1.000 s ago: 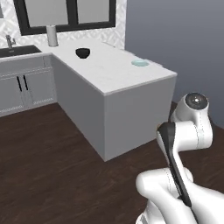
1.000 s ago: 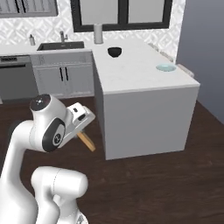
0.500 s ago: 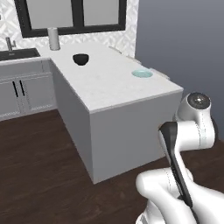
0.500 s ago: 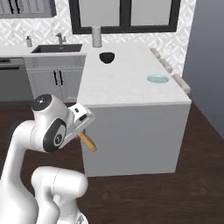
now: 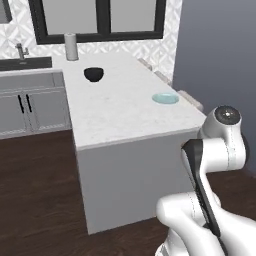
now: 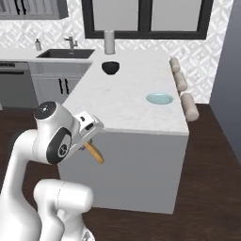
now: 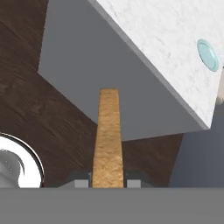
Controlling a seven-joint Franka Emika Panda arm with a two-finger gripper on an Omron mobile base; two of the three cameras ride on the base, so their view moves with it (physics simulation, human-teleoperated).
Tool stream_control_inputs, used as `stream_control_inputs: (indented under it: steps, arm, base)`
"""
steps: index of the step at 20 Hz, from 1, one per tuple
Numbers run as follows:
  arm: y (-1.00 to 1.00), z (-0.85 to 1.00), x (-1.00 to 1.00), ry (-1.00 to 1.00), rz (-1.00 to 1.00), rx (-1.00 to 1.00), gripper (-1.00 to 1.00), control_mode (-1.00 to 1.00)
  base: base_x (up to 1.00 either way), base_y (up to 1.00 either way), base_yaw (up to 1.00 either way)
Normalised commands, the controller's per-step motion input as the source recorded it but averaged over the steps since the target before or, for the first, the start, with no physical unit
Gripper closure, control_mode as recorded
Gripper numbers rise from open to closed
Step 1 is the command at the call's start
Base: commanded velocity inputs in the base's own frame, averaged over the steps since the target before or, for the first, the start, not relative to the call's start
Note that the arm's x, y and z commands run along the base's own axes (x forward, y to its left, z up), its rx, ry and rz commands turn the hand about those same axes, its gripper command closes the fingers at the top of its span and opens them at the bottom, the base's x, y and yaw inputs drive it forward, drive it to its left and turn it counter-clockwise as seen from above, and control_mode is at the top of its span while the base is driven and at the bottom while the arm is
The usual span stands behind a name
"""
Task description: Start the toaster. Once the lever pops up, take the bread to the plate on the dining counter.
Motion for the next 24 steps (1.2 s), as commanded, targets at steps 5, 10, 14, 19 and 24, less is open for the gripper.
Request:
stream_control_inputs:
  steps: [5,10,14,19,24]
  arm:
    - [0.00,0.00,0.00,0.00,0.00,0.00,1.00,1.00]
    - [0.00,0.00,0.00,0.00,0.00,0.00,1.00,1.00]
    - [0.00,0.00,0.00,0.00,0.00,0.00,1.00,1.00]
    - [0.00,0.00,0.00,0.00,0.00,0.00,1.00,1.00]
    - [0.00,0.00,0.00,0.00,0.00,0.00,1.00,1.00]
  base:
    - [0.61,-1.00,0.29]
    - [0.50,-0.99,0.27]
    - [0.48,-0.86,0.19]
    - [0.61,-0.44,0.05]
    - [0.73,-0.05,-0.03]
